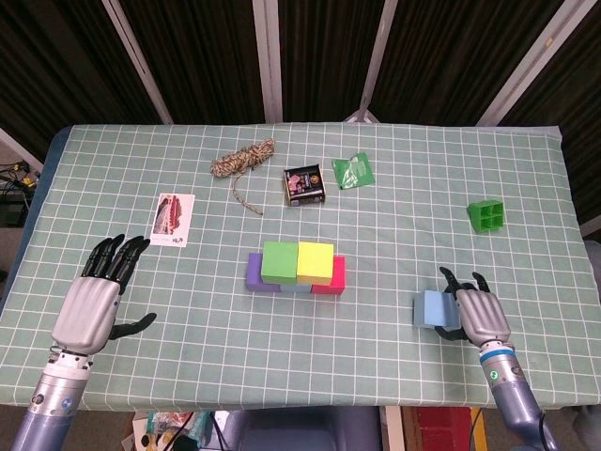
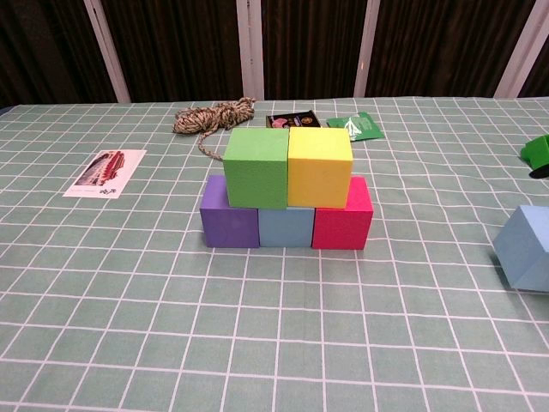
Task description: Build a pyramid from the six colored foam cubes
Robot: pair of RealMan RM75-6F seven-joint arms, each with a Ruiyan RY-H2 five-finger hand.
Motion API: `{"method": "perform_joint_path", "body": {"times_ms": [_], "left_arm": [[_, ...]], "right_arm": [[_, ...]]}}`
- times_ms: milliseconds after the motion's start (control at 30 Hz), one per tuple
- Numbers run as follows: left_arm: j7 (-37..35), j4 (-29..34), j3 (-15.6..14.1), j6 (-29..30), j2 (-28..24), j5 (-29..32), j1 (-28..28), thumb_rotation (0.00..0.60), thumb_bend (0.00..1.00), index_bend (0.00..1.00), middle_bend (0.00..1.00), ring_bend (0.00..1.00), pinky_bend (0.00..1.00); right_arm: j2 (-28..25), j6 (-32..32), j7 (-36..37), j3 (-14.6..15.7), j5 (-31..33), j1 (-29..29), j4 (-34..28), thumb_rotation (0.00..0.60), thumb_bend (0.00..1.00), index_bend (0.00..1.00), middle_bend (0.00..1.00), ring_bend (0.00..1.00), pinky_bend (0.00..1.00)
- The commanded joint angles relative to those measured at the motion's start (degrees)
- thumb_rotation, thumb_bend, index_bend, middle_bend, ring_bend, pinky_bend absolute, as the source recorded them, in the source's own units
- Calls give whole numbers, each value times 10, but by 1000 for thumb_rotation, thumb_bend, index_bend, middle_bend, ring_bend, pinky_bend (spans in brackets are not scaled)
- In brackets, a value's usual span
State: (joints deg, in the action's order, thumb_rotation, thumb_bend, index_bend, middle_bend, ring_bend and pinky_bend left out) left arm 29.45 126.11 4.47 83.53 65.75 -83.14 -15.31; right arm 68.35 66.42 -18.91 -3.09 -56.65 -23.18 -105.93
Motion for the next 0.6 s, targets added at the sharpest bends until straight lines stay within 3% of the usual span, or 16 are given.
{"method": "perform_joint_path", "body": {"times_ms": [33,300,600], "left_arm": [[-2,1,2,0,-3,1,0,600,102,3,64,0,0],[-9,3,9,-3,-11,12,-1,600,102,3,64,0,0],[-28,11,17,-7,-25,25,-2,600,102,3,64,0,0]], "right_arm": [[-24,5,9,-17,-1,-3,-24,600,244,0,404,281,16],[-129,-15,-10,-76,58,-40,-122,600,244,0,407,280,16],[-228,-28,-75,-153,179,-123,-229,600,245,0,412,280,16]]}}
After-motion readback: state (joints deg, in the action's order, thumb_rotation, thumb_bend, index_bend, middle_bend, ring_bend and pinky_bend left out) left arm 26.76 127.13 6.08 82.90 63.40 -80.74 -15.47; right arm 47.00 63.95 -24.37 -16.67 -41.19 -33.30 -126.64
